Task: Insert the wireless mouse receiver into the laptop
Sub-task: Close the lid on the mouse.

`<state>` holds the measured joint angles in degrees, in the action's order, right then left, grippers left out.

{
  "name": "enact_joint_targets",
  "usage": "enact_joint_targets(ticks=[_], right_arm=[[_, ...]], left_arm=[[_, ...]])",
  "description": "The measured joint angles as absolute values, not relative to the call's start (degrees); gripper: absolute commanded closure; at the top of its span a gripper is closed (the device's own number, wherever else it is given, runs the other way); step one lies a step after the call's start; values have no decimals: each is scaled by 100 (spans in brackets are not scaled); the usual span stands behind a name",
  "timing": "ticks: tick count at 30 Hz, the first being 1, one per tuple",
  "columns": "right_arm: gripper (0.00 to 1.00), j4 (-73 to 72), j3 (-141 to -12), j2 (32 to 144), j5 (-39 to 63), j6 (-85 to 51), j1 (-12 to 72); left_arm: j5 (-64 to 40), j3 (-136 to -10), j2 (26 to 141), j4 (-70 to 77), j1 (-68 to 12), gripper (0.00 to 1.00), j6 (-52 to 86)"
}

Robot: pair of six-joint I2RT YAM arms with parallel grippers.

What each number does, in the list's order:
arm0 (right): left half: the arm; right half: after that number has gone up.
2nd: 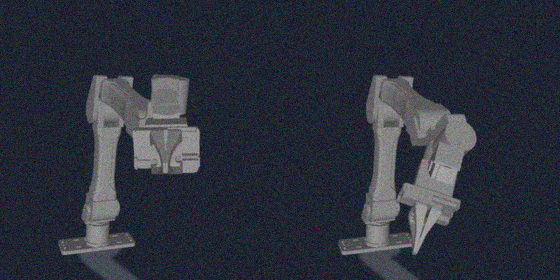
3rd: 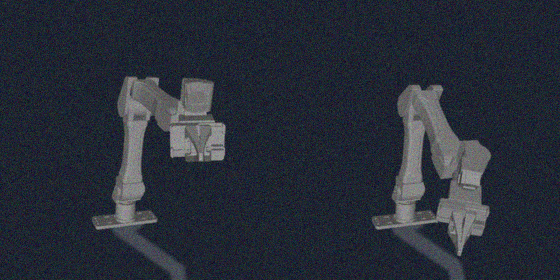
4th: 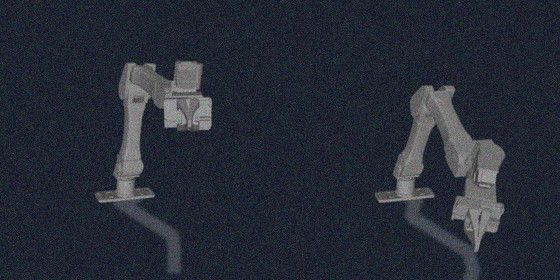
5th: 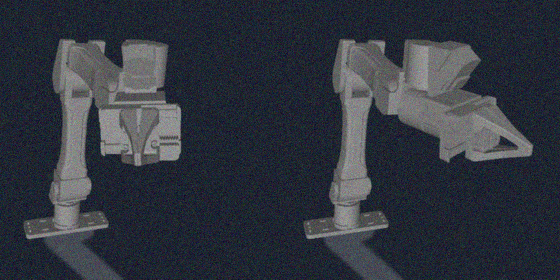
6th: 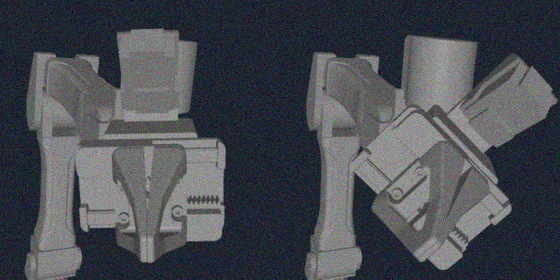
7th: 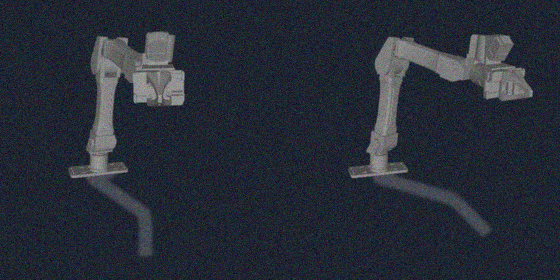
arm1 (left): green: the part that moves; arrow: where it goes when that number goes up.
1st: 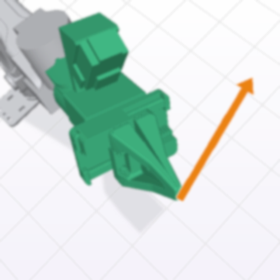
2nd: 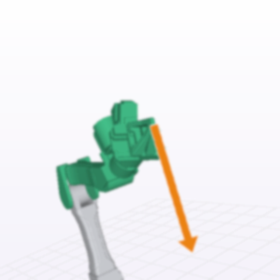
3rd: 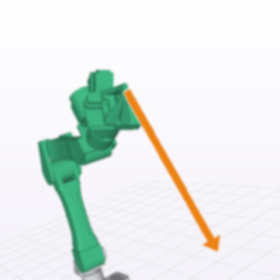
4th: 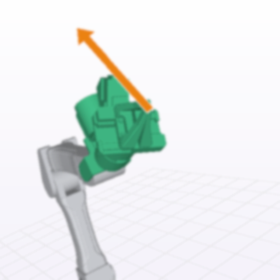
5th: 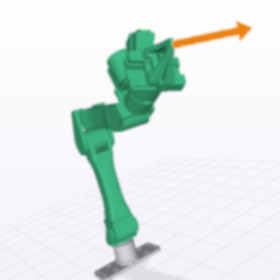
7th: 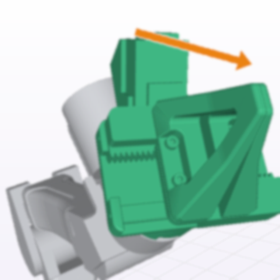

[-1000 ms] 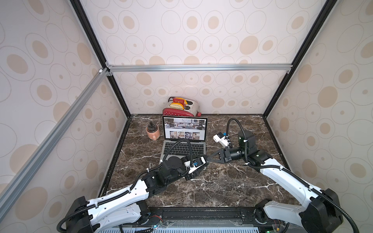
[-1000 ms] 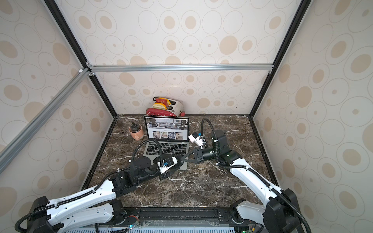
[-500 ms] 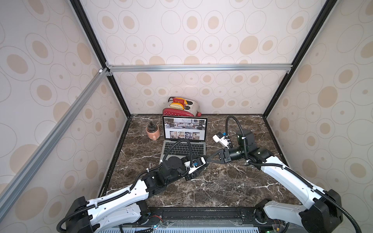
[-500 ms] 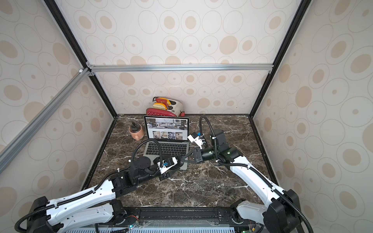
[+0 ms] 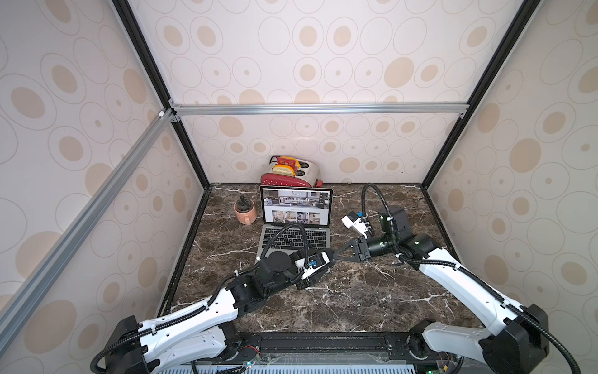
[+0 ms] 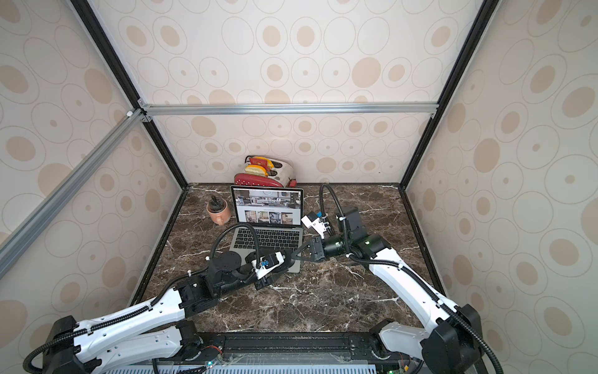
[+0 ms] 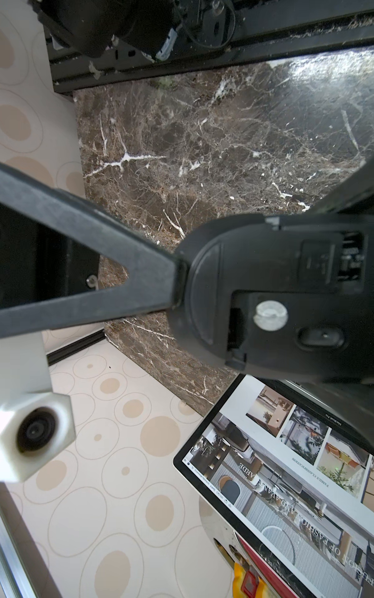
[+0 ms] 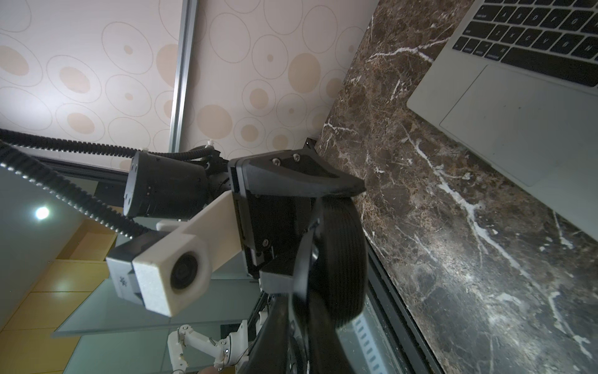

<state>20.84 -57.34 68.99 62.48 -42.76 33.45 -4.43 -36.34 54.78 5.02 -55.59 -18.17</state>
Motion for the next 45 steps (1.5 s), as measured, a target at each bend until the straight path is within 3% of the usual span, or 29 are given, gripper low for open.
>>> enact_joint_targets(ticks=[35, 45], right_arm=[[50, 3468, -6425, 6991, 5808, -3382, 3271], [51, 3105, -6425, 6991, 5837, -3575, 3271]], left_arm=[[-419, -3625, 5365, 845, -5559, 100, -1752], [-493, -3625, 5365, 856, -5559, 100, -1741]])
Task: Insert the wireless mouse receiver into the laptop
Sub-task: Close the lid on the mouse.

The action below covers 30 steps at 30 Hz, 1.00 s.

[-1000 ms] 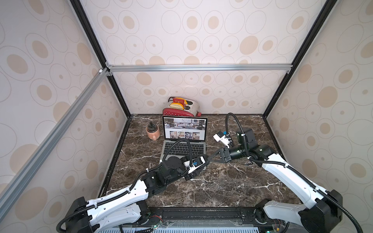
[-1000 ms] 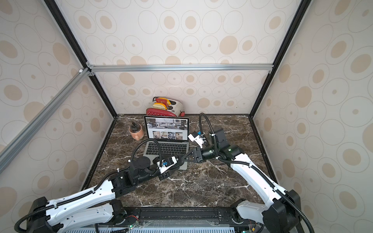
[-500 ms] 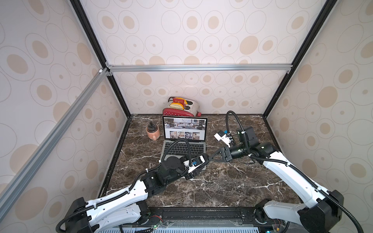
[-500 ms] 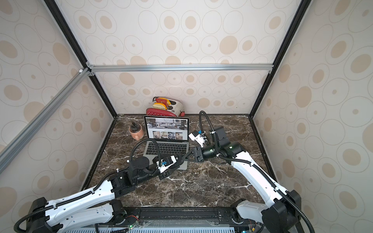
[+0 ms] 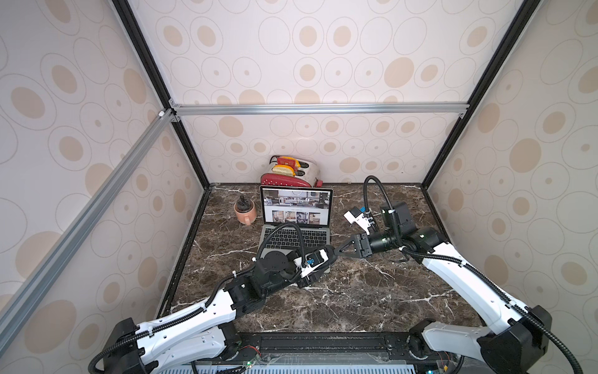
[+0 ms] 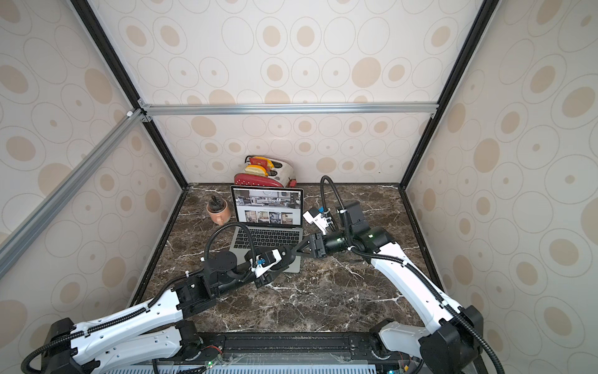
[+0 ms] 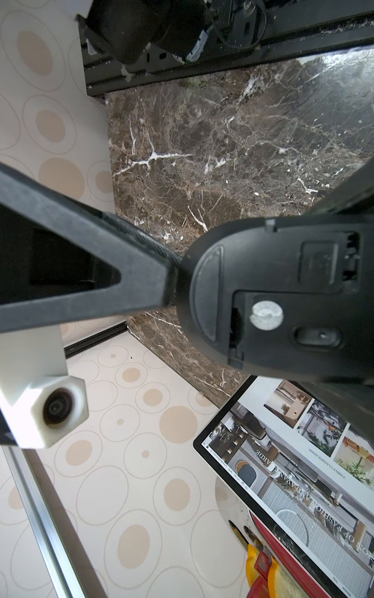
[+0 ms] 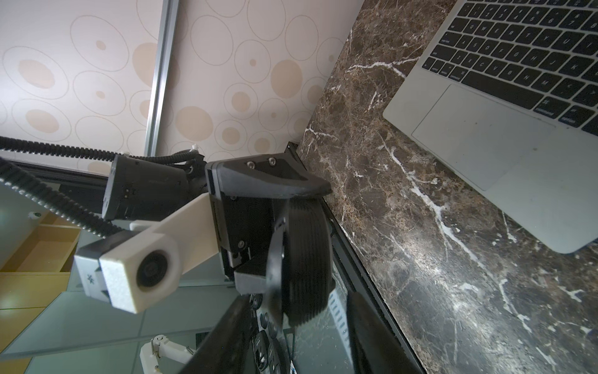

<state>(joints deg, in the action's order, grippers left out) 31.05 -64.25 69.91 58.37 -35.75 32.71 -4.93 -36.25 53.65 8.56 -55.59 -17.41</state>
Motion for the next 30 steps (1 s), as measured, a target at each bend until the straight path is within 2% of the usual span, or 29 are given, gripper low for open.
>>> enact_joint_targets(ticks=[8, 30], right_arm=[[58, 2816, -6372, 7028, 5970, -3787, 3264], [66, 2528, -6193, 7076, 6099, -3986, 3264]], left_arm=[[-510, -3625, 5365, 854, -5559, 100, -1739], [-523, -3625, 5365, 838, -5559, 100, -1739]])
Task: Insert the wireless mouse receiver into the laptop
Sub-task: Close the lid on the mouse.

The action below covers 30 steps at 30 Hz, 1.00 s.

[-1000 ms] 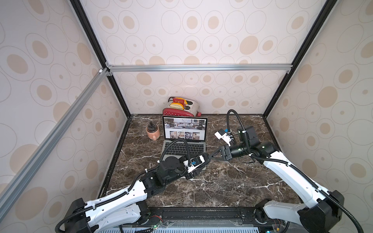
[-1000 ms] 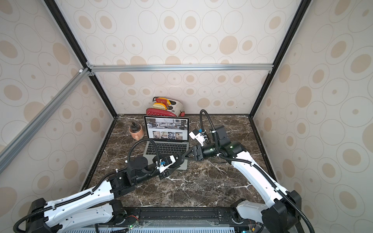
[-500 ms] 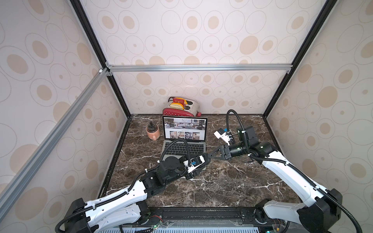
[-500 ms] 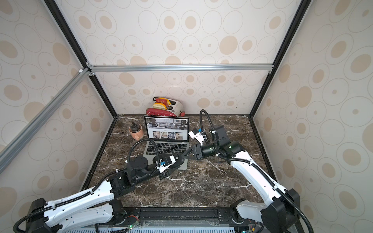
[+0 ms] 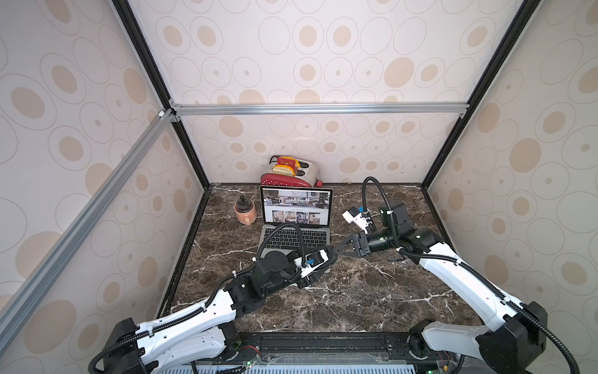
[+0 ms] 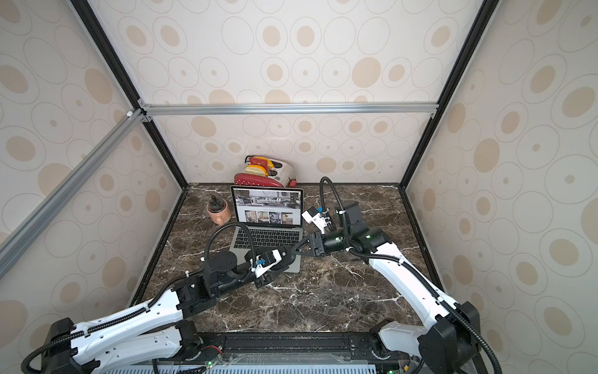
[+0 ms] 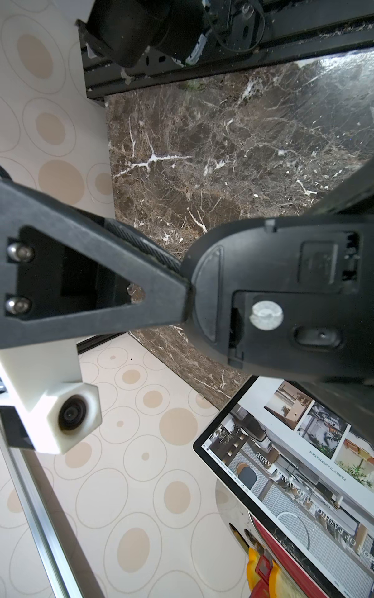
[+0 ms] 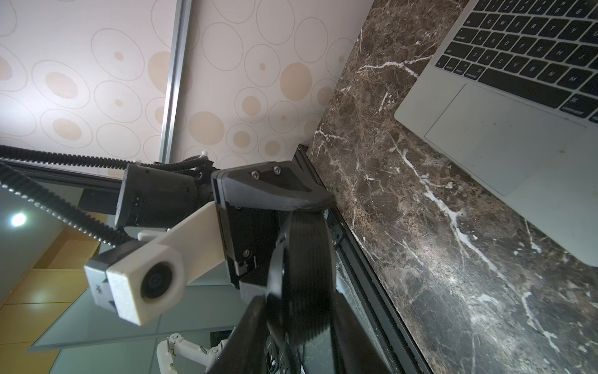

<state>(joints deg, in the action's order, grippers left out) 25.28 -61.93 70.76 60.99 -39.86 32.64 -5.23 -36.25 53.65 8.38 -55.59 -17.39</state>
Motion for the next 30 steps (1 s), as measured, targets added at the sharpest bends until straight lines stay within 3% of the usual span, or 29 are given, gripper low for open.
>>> enact_joint_targets(ticks=[14, 30], right_arm=[[65, 2377, -6132, 7076, 6064, -4091, 3312], [50, 2602, -6287, 7113, 6040, -3972, 3343]], left_arm=[[-502, -3625, 5367, 803, -5559, 100, -1737], [-526, -3625, 5367, 856, -5559, 100, -1737]])
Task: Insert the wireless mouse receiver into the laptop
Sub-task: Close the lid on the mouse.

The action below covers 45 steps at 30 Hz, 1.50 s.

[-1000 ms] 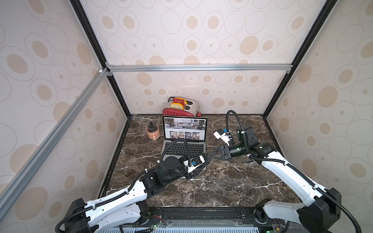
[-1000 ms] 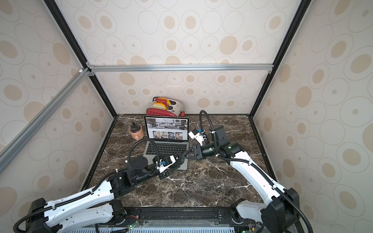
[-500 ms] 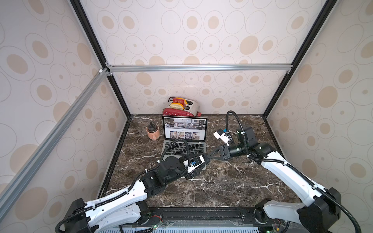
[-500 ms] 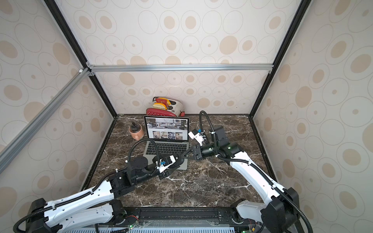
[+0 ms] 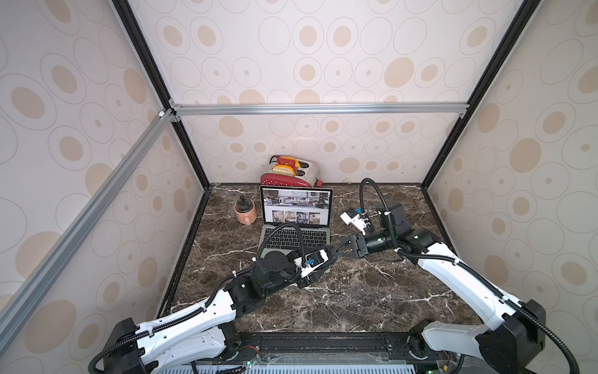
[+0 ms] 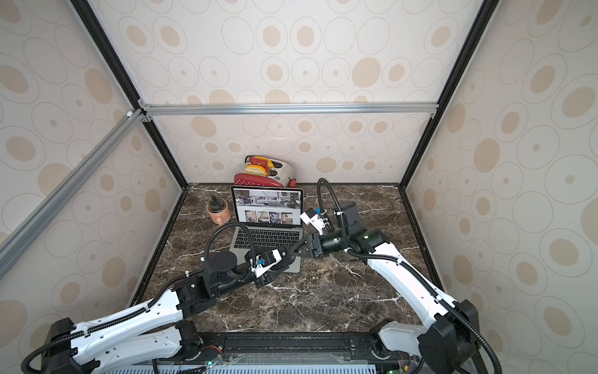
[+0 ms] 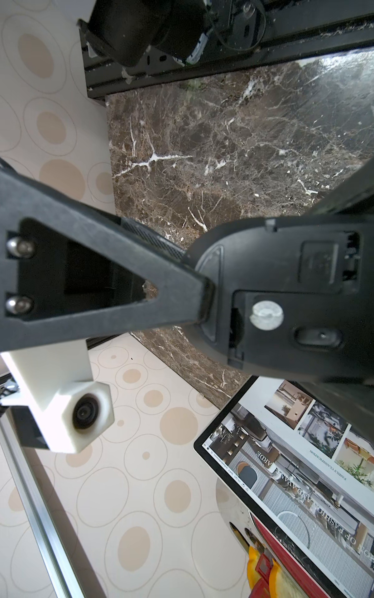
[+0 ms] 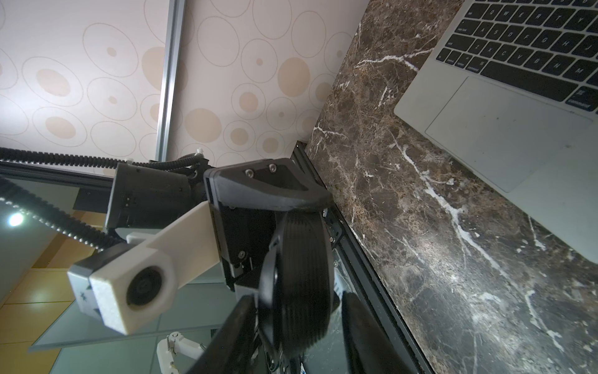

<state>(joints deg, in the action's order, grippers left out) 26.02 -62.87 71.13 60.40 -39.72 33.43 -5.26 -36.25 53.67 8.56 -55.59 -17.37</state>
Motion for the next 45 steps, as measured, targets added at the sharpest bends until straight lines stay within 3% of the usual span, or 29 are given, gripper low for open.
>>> enact_joint_targets(ticks=[5, 15, 45], right_arm=[[48, 2617, -6434, 7083, 6193, -3962, 3188], [56, 2661, -6364, 7037, 6267, -3994, 3013], [60, 2484, -6060, 7035, 6239, -4110, 3297]], left_arm=[[-548, -3625, 5352, 854, -5559, 100, -1737], [-591, -3625, 5325, 854, -5559, 100, -1737], [-591, -3625, 5330, 801, -5559, 100, -1737]])
